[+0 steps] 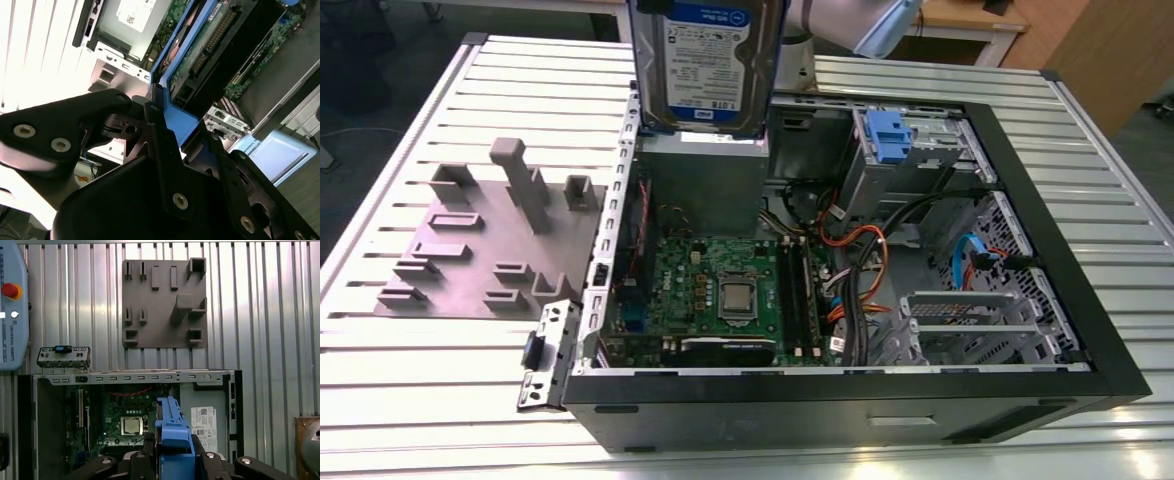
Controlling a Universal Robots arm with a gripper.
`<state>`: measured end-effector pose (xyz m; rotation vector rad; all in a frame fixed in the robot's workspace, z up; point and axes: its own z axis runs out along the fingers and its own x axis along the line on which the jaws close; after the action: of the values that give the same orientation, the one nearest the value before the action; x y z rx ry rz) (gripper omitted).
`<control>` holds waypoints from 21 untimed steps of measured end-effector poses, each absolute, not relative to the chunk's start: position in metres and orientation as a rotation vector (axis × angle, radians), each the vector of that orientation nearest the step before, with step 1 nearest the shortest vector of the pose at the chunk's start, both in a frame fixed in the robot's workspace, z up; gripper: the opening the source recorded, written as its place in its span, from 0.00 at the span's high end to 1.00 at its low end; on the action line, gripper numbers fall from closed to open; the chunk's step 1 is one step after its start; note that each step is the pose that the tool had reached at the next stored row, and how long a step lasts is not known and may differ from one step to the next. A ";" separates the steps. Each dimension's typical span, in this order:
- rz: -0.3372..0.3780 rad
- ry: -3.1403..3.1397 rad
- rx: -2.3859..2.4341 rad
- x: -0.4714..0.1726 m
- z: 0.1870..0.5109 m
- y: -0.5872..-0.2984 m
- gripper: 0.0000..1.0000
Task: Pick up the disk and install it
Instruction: 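Pick up the disk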
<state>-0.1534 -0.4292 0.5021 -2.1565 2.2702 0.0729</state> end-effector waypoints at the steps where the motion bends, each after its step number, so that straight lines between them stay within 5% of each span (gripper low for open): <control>1: 0.073 2.270 -2.157 -0.152 0.502 -0.429 0.64; 21: 0.073 2.270 -2.157 -0.142 0.502 -0.456 0.64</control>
<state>-0.1422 -0.4556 0.5016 -2.1566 2.2702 0.0730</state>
